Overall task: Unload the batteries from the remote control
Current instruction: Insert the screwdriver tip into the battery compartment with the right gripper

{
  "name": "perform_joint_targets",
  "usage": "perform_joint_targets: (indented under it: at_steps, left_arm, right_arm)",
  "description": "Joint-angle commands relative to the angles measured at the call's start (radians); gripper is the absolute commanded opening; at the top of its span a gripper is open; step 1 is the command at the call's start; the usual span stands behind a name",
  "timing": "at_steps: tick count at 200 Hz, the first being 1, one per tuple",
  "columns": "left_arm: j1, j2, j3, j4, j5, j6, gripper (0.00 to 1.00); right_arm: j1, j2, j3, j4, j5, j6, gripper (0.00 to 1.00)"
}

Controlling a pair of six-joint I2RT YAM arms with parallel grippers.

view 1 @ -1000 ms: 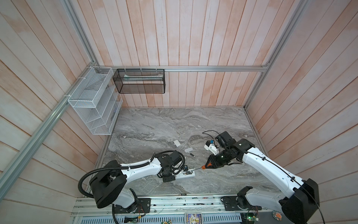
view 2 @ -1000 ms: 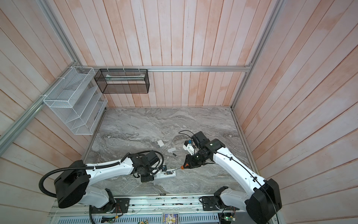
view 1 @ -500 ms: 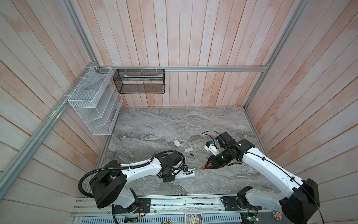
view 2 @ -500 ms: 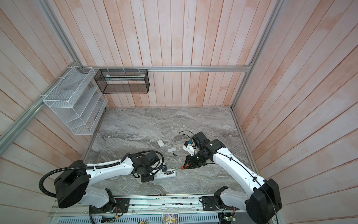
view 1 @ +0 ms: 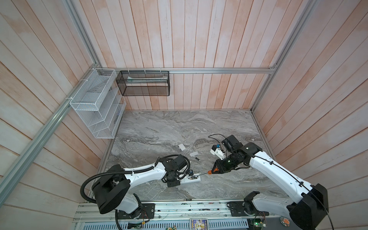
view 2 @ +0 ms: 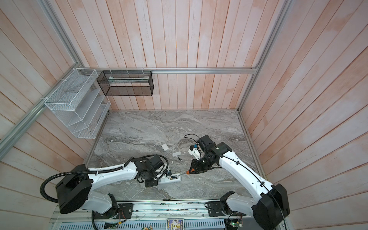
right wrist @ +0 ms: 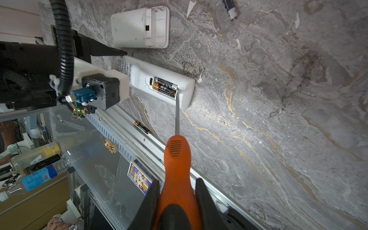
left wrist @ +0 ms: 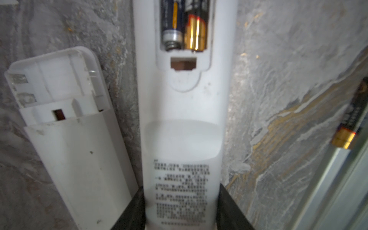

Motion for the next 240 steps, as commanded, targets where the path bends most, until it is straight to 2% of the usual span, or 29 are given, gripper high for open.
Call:
perform_joint_targets:
  at_steps: [1, 114, 207, 240]
  left_arm:
    - [-0.005, -0.017, -0.011, -0.002, -0.009, -0.001, 0.08]
    - [-0.005, -0.017, -0.012, -0.002, -0.008, -0.001, 0.08]
    - [-0.005, -0.013, -0.013, 0.000, -0.005, 0.006, 0.07]
    - [-0.005, -0.012, -0.012, -0.002, -0.010, 0.005, 0.07]
  right_arm:
    - [0.001, -0.001, 0.014, -0.031, 0.006, -0.007, 0.00]
    - [0.002, 0.041, -0.011, 0.012, -0.036, -0.031, 0.00]
    - [0.004, 0.004, -0.039, 0.097, -0.184, -0.056, 0.00]
    - [0.007, -0.005, -0.019, 0.082, -0.174, -0.056, 0.00]
